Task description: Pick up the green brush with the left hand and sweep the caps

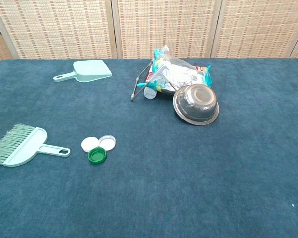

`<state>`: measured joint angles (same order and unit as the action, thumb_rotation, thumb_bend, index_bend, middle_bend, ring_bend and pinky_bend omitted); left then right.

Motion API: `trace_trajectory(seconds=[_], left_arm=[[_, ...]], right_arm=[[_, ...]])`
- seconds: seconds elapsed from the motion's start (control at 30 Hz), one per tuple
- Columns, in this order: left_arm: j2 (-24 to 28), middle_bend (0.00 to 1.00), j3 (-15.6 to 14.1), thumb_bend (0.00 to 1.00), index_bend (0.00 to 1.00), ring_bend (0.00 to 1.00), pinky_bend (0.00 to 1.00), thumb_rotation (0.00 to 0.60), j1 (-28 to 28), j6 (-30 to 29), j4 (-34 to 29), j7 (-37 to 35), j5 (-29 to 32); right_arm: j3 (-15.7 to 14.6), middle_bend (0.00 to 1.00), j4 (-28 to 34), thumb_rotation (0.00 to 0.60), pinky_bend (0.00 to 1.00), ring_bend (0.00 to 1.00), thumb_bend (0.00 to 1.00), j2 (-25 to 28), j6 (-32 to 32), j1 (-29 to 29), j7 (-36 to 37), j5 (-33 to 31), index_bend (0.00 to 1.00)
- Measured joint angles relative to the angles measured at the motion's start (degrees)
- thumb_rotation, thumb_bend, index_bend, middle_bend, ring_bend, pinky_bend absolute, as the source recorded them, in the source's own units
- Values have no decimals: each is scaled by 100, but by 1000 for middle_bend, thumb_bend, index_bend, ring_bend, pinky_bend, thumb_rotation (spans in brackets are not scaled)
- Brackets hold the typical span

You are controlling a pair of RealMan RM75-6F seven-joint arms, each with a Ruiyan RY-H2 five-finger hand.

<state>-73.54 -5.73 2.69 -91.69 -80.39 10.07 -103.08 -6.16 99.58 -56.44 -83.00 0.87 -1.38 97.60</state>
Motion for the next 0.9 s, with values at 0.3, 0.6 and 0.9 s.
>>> trace_trajectory(seconds=[0.3,0.6,0.9], left_arm=[[-171,0,-17,437,0,18,164,600,153,193,70,-7,-120],[-606,100,64,436,74,548,704,600,424,383,323,107,-307],[-1394,128,396,422,124,677,800,600,1072,1696,283,1103,64]], right_arm=[[2,0,-67,600,0,0,207,-10,-190,-59,22,78,0],[84,0,-108,600,0,0,208,-82,-359,-114,-85,62,0],[191,0,-75,600,0,0,208,-232,-350,-147,-453,-121,0]])
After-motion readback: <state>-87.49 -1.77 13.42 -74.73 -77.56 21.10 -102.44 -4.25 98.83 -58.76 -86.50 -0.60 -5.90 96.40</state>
